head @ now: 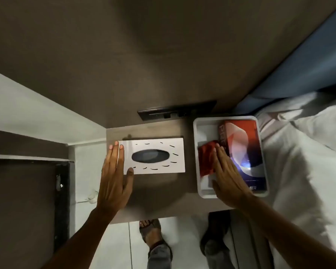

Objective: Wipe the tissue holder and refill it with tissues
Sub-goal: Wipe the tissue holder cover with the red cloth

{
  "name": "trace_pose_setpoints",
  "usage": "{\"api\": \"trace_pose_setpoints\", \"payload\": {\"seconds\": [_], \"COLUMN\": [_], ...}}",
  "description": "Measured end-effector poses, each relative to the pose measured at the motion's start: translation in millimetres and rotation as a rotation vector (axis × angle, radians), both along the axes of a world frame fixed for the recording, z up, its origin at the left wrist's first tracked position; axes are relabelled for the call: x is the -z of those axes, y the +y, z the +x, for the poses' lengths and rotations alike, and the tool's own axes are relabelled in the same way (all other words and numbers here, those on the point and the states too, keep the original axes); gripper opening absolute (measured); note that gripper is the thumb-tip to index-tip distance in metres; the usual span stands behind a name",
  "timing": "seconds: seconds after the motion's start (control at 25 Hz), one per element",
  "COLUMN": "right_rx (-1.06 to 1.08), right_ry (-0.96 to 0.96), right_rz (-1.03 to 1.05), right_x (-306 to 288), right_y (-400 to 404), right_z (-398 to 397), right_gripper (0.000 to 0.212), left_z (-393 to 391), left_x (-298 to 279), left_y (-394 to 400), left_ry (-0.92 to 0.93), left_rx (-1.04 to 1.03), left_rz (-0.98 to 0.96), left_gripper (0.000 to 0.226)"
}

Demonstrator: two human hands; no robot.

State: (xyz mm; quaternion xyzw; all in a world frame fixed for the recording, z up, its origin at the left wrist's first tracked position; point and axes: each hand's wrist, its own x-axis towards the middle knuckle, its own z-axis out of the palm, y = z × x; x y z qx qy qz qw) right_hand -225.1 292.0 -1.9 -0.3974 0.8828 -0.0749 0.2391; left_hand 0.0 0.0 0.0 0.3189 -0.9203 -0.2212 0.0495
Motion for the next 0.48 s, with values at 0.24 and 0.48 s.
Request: {"api": "trace_pose_setpoints", "payload": {"seconds": [0.24,0.48], "right_rx": [-0.108,-0.037], "right_ry": [0.031,0.064], "right_rz": [0.121,0.098], "right_x": [54.1,76.8], "right_y": [-21.7,-26.9], "right_z": [-10.3,0.3], "right_gripper": [0.108,0.085], "left_z": [-2.1,-1.9], "left_x": [52.0,80.5], "left_y": [-21.5,-26.8], "left_ry": [-0.025,-0.061], "left_rx": [0.101,0.102], "left_rz": [0.001,-0.026], "left_gripper": [0.070,0.073]}}
